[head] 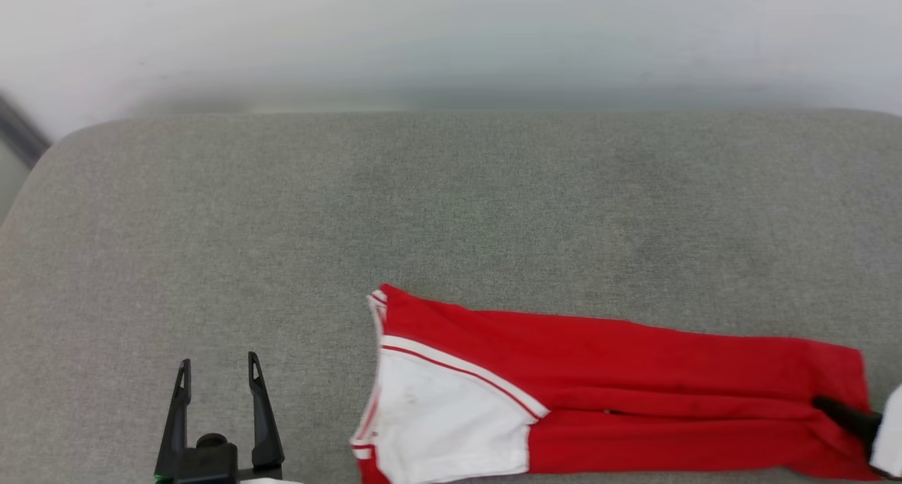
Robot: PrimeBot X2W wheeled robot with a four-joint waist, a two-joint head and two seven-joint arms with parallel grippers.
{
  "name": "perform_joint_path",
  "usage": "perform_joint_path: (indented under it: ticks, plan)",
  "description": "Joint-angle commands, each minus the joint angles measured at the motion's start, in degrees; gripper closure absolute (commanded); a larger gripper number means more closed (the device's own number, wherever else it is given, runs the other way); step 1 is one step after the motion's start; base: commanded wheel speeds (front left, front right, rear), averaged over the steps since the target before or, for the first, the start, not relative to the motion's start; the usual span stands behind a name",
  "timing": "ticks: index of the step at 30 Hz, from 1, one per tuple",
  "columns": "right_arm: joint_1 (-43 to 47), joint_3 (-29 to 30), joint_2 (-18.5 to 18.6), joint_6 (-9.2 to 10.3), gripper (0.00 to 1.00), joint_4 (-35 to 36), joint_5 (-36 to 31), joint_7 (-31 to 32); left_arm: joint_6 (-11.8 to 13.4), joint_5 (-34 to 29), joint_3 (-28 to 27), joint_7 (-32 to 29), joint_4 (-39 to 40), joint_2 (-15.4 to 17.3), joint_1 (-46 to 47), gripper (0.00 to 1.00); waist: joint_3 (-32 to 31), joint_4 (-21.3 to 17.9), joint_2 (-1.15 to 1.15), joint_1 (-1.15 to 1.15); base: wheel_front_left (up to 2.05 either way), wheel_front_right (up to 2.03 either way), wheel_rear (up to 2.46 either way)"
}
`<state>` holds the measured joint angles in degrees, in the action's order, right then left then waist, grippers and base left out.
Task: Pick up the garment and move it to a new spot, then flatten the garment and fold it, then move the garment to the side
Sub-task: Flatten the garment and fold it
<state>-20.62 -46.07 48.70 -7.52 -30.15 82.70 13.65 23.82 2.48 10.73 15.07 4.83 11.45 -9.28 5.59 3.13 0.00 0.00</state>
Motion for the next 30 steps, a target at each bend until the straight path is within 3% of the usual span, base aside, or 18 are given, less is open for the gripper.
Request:
perform_joint_path:
  ticks: [1,7,15,21,30]
  plan:
    - [-0.43,0.13,0.81,0.06,1.00,-0.54,-0.55,0.19,-0.15,-0.31,-0.12,0.12,-0.22,-0.32,-0.62,0.00,-0.36,-0.05,0.00,0.00,0.00,0.00,0.00]
    - [-0.95,0.44,3.49,0.05,1.00,3.26,0.61,4.78,-1.44,-0.84,-0.41,0.12,-1.26,-0.66,-1.74,0.00,-2.07,-0.19,0.00,0.00,0.00,0.00,0.00]
    - [-2.75,0.41,4.86,0.05,1.00,22.14,-0.27,9.08,-3.11,-1.15,-0.87,0.12,-1.89,-1.35,-1.43,0.00,-2.19,0.07,0.00,0.00,0.00,0.00,0.00]
    - [-9.16,-3.26,-2.57,0.05,1.00,26.63,-7.74,13.90,-3.97,-1.46,-1.16,0.12,-2.27,-1.92,0.22,0.00,-0.71,-0.07,0.00,0.00,0.00,0.00,0.00]
    - [-19.70,-11.92,-18.54,0.05,1.00,21.44,-19.17,20.05,-5.04,-1.85,-1.02,0.12,-3.06,-2.55,2.62,0.00,1.51,1.27,0.00,0.00,0.00,0.00,0.00]
